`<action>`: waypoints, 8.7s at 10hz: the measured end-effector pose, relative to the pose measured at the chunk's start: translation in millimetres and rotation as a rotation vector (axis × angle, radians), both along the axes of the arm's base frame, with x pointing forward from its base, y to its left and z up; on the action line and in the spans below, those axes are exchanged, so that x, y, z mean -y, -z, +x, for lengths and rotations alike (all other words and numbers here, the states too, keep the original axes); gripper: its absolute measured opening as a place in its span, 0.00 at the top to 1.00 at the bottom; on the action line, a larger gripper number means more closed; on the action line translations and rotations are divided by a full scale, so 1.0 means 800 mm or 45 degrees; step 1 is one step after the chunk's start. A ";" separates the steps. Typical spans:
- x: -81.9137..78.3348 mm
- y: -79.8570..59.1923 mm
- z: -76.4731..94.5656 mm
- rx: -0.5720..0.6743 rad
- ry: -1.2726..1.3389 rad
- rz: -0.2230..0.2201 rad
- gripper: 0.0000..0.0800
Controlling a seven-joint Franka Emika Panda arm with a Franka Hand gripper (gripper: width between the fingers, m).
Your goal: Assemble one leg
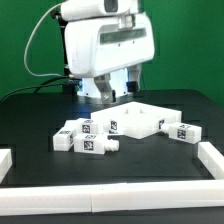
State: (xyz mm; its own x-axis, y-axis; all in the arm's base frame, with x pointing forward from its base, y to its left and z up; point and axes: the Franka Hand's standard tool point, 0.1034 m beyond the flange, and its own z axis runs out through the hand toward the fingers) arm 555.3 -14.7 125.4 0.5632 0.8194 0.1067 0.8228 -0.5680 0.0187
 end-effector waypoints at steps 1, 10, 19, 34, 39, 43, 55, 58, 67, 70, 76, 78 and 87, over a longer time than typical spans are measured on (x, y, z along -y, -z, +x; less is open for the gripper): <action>0.017 0.010 -0.015 0.010 -0.019 -0.008 0.19; 0.009 0.039 -0.115 0.021 0.073 -0.031 0.19; -0.011 0.102 -0.190 0.082 0.162 -0.042 0.19; -0.034 0.151 -0.236 -0.039 0.283 -0.028 0.19; -0.035 0.151 -0.236 -0.038 0.281 -0.028 0.47; -0.028 0.137 -0.233 -0.067 0.320 -0.031 0.93; -0.044 0.058 -0.112 -0.229 0.846 -0.008 0.93; -0.036 0.053 -0.093 -0.247 0.933 -0.010 0.93; -0.002 0.052 -0.034 -0.343 1.041 -0.021 0.93; 0.047 0.088 0.027 -0.377 1.135 -0.027 0.93; 0.046 0.103 0.028 -0.389 1.133 -0.035 0.93; 0.041 0.108 0.037 -0.391 1.198 -0.040 0.93; 0.009 0.147 0.061 -0.294 1.334 -0.060 0.93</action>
Offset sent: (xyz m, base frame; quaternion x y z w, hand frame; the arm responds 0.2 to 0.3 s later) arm 0.0000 0.0000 0.0000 0.0000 0.0000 0.0000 1.0000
